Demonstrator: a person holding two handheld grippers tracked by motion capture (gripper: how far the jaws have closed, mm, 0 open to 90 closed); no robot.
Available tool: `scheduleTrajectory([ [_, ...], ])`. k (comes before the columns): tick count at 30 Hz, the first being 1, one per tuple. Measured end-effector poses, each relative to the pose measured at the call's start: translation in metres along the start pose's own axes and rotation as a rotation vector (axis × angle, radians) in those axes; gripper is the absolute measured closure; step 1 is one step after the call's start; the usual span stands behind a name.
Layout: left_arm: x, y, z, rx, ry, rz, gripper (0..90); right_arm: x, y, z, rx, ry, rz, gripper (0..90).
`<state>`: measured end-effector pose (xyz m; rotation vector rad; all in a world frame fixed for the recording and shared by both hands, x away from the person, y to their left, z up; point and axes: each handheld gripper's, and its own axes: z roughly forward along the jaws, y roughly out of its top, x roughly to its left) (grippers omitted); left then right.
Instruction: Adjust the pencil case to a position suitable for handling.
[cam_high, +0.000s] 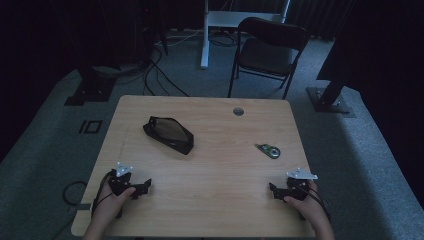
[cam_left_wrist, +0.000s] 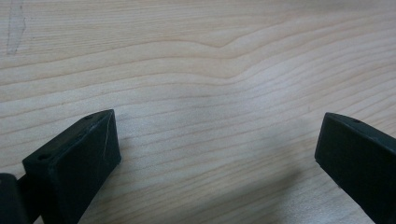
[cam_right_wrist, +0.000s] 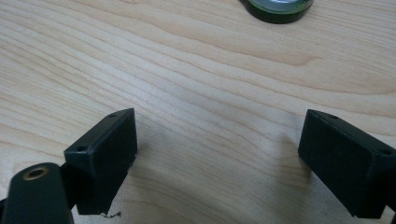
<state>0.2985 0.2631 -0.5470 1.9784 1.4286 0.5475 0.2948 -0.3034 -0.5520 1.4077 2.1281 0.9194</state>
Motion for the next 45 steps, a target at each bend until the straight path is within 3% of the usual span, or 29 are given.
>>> scheduleTrajectory([
  [1,0.0,0.0,0.0,0.0,0.0,0.0,0.3,0.0,0.0,0.0,-0.001,0.0,-0.002,11.2],
  [2,-0.004,0.0,0.001,0.019,0.023,0.04,0.3,0.0,0.0,0.0,0.0,0.0,-0.001,11.3],
  [24,-0.004,0.0,0.001,0.02,0.017,0.048,0.2,0.0,0.005,0.003,-0.001,-0.009,0.007,13.1],
  [45,-0.004,0.0,0.001,0.019,0.016,0.048,0.2,0.033,0.036,0.019,-0.014,0.054,-0.094,12.4],
])
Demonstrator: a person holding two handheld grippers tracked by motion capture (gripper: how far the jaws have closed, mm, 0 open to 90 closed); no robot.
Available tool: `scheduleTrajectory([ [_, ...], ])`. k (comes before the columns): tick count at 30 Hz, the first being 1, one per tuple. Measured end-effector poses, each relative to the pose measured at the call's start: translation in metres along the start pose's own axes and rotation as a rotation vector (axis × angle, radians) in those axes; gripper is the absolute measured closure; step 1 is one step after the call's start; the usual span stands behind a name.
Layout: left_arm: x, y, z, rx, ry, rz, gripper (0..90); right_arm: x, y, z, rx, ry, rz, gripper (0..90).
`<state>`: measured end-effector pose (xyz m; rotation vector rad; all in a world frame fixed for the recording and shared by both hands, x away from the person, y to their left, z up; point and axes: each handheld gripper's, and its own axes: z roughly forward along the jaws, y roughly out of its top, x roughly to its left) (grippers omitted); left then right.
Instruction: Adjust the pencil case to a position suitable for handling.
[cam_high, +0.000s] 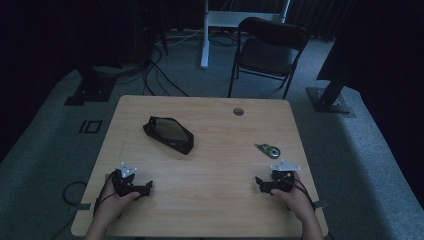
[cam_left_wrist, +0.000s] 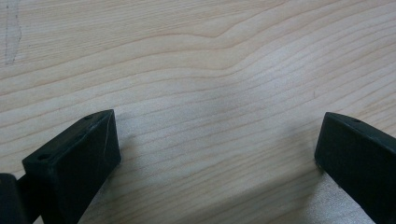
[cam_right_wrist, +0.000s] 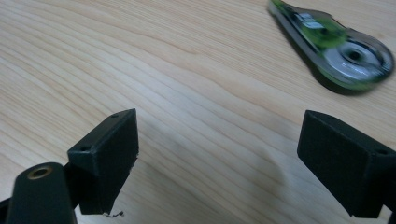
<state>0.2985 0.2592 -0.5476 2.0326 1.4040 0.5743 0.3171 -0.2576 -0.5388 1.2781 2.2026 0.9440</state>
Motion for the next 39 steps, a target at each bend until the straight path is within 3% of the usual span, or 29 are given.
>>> scheduleTrajectory([
  [23,0.0,0.0,0.0,0.0,0.0,0.0,0.2,0.035,0.031,0.026,-0.03,0.093,-0.082,13.0],
  [39,0.0,0.0,0.0,-0.002,0.0,-0.002,0.3,0.052,0.053,0.038,-0.047,0.118,-0.12,13.1],
])
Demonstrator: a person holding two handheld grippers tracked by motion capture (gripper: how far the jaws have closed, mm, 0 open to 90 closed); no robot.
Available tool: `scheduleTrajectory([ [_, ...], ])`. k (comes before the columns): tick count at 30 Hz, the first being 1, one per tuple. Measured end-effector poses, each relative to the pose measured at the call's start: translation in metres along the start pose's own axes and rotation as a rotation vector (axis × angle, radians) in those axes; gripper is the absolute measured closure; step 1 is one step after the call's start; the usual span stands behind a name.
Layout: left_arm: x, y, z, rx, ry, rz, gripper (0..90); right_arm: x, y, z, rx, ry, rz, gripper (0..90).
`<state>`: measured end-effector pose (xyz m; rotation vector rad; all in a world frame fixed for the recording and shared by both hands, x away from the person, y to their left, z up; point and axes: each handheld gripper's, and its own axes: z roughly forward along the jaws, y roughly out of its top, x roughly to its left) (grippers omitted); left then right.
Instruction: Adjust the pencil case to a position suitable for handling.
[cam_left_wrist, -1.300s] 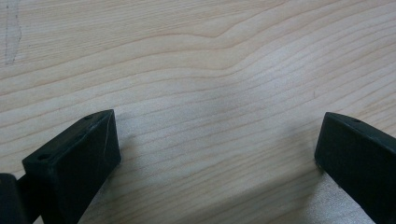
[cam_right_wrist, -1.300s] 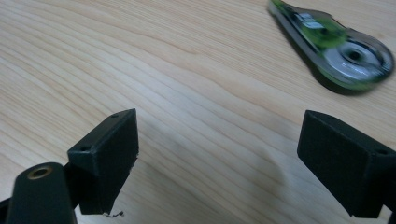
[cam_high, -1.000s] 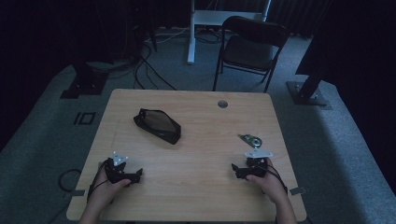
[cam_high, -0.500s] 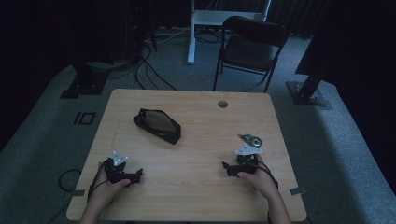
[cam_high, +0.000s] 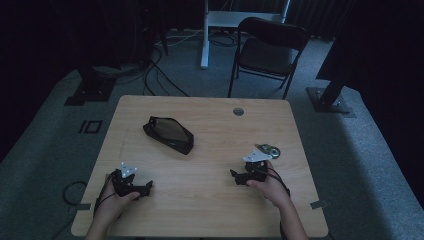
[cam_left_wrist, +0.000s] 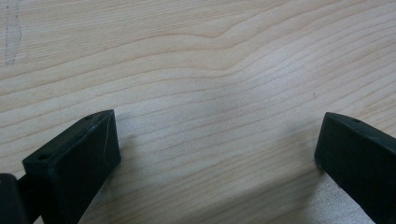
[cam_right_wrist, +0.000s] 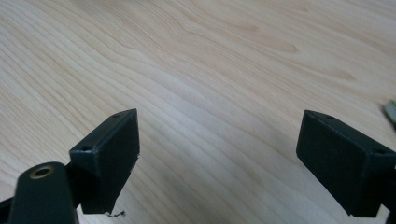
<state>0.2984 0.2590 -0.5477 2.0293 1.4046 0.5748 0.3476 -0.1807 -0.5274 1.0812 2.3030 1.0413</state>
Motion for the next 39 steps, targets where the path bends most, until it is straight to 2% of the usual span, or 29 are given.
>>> scheduleTrajectory([
  [5,0.0,0.0,0.0,0.0,0.0,0.0,0.3,0.004,0.007,0.004,0.013,0.002,-0.013,13.3],
  [11,0.0,0.0,0.0,0.0,0.0,0.0,0.3,0.009,0.015,0.011,0.001,0.006,-0.029,13.5],
  [14,0.0,0.0,0.0,-0.001,0.0,-0.001,0.3,0.011,0.019,0.014,0.009,0.03,-0.026,13.5],
  [17,0.0,0.0,0.0,0.0,0.0,0.0,0.2,0.015,0.022,0.018,0.012,0.026,-0.046,13.5],
  [28,0.0,0.0,0.0,0.001,0.0,0.0,0.3,0.027,0.04,0.028,-0.011,0.032,-0.075,13.5],
  [39,0.0,0.0,0.0,0.002,-0.001,0.0,0.3,0.036,0.055,0.036,-0.039,0.047,-0.084,13.5],
])
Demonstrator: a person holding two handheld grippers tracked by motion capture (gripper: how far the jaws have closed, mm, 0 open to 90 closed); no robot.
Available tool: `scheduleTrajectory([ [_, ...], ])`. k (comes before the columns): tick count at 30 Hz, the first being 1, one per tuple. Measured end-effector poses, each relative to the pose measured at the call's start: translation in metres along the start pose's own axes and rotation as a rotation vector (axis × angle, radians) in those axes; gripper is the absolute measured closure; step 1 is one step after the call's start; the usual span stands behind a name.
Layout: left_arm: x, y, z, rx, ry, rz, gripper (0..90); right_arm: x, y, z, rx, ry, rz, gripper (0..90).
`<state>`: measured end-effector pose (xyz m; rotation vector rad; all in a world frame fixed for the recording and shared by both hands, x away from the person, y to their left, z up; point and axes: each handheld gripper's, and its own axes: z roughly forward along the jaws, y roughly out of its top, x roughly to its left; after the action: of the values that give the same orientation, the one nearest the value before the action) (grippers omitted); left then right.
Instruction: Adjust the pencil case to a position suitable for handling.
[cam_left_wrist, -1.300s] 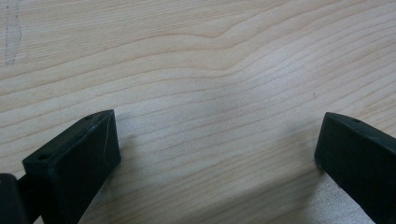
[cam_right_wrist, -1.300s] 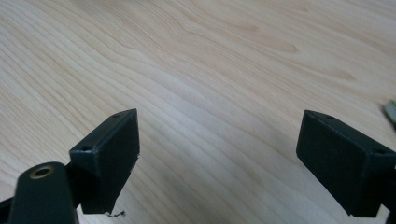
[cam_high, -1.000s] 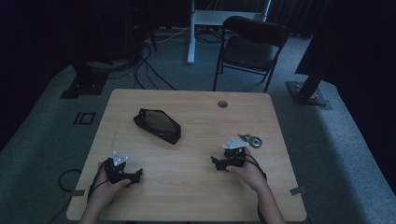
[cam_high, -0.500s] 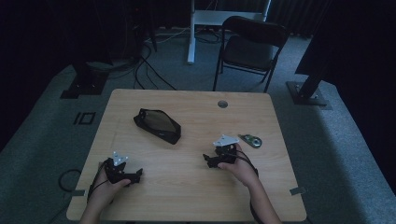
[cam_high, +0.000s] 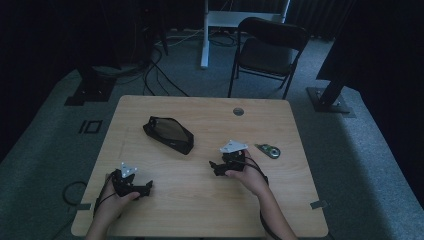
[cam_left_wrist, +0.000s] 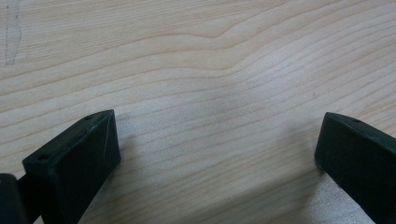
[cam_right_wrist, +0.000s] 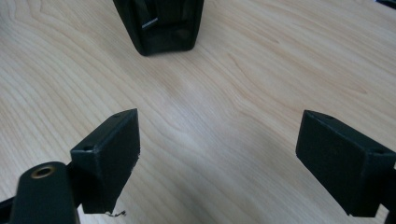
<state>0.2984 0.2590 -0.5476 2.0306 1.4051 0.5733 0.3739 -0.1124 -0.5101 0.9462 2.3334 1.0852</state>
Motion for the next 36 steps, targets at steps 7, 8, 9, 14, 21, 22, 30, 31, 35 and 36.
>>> scheduleTrajectory([
  [7,0.0,0.0,0.0,-0.001,0.0,-0.001,0.3,0.004,0.01,0.004,-0.024,0.016,-0.006,13.5],
  [8,0.0,0.0,0.0,-0.001,0.0,-0.001,0.3,0.005,0.011,0.004,-0.03,0.021,-0.003,13.5],
  [9,0.0,0.0,0.0,-0.001,0.0,-0.001,0.2,0.005,0.013,0.005,-0.039,0.026,-0.001,13.5],
  [14,0.0,0.0,0.0,0.0,0.0,-0.001,0.3,0.01,0.021,0.01,-0.051,0.045,-0.019,13.9],
  [21,0.0,0.0,0.0,-0.001,0.0,-0.001,0.3,0.021,0.036,0.018,-0.071,0.07,-0.035,14.4],
  [22,0.0,0.0,0.0,-0.001,0.0,-0.001,0.3,0.021,0.037,0.02,-0.075,0.072,-0.037,14.5],
  [30,0.0,0.0,0.0,-0.001,0.0,-0.002,0.3,0.023,0.049,0.031,-0.104,0.098,-0.025,15.7],
  [31,0.0,0.0,0.0,-0.002,0.0,-0.002,0.2,0.023,0.05,0.033,-0.111,0.096,-0.02,17.7],
  [35,0.0,0.0,0.0,-0.002,0.0,-0.002,0.3,0.022,0.057,0.039,-0.126,0.08,-0.044,23.1],
  [36,0.0,0.0,0.0,-0.001,0.0,-0.002,0.3,0.022,0.06,0.043,-0.122,0.081,-0.056,23.2],
])
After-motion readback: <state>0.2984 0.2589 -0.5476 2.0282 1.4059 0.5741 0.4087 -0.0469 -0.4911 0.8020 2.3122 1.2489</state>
